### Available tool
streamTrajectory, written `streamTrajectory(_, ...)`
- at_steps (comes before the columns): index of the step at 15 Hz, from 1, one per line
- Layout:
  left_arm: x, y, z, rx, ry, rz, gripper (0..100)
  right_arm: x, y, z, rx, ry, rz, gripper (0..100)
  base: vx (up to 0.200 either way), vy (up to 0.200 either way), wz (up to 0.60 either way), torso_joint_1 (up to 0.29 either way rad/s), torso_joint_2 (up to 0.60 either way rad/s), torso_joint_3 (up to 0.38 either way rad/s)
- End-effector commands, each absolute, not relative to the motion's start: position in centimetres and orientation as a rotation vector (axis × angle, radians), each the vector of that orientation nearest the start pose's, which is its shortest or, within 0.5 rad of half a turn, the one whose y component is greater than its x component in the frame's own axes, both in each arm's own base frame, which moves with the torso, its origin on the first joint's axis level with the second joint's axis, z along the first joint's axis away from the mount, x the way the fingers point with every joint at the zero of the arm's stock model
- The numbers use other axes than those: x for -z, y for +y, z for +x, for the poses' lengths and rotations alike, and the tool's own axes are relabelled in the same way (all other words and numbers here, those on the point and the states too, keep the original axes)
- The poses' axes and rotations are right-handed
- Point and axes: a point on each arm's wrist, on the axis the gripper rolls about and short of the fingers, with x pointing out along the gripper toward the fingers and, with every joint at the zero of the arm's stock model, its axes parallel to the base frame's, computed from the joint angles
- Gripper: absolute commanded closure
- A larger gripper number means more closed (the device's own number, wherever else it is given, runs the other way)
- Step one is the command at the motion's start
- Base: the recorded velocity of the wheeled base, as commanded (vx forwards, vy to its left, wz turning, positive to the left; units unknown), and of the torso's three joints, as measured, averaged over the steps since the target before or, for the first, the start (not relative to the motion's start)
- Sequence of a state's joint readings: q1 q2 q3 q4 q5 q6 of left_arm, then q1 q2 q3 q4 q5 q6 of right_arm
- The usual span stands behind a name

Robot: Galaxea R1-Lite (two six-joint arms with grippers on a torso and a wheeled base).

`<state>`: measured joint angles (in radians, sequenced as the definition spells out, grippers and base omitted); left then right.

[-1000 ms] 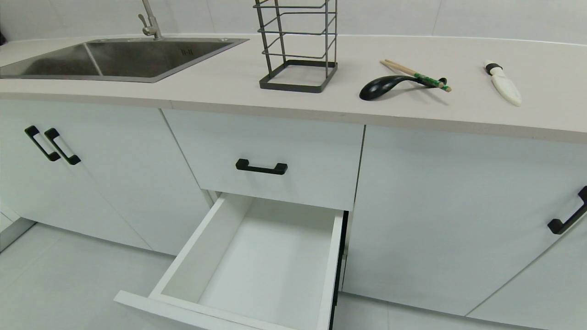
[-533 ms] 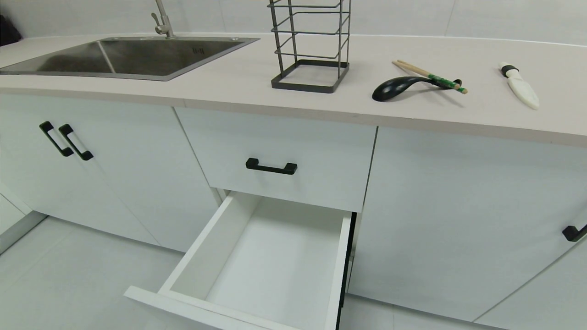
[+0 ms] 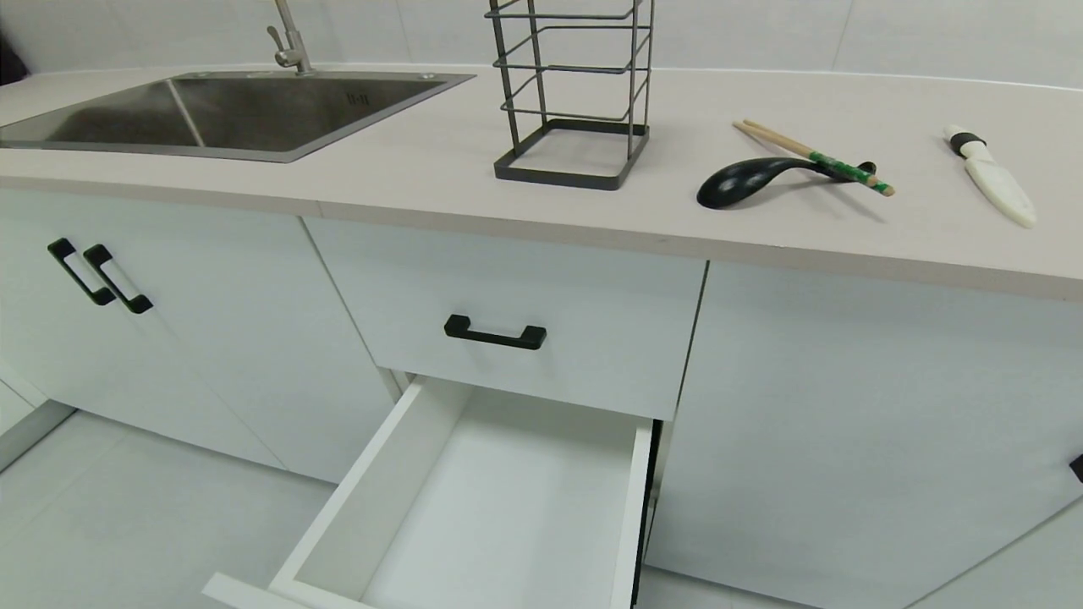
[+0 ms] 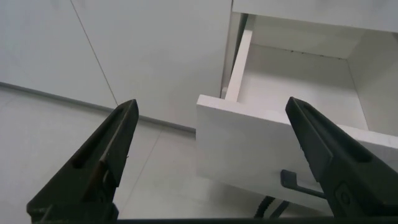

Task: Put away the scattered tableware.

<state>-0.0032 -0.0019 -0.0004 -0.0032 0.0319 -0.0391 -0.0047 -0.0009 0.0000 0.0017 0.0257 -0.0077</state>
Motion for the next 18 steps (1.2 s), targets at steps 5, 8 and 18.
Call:
streamTrajectory(5, -7.58, 0.08, -2.28, -0.029, -0.004, -0.040, 0, -7.53, 0.07, -2.28, -0.021, 0.001, -0.006, 100, 0.000, 0.000, 0.00, 0.024, -0.04, -0.006)
streamTrajectory(8, -7.58, 0.08, -2.28, -0.029, -0.004, -0.040, 0, -7.53, 0.07, -2.28, -0.021, 0.001, -0.006, 100, 0.000, 0.000, 0.00, 0.211, -0.07, -0.077)
streamTrajectory(18, -7.58, 0.08, -2.28, -0.031, -0.004, -0.040, 0, -7.53, 0.07, -2.28, -0.021, 0.001, -0.006, 100, 0.000, 0.000, 0.00, 0.179, -0.39, -0.162)
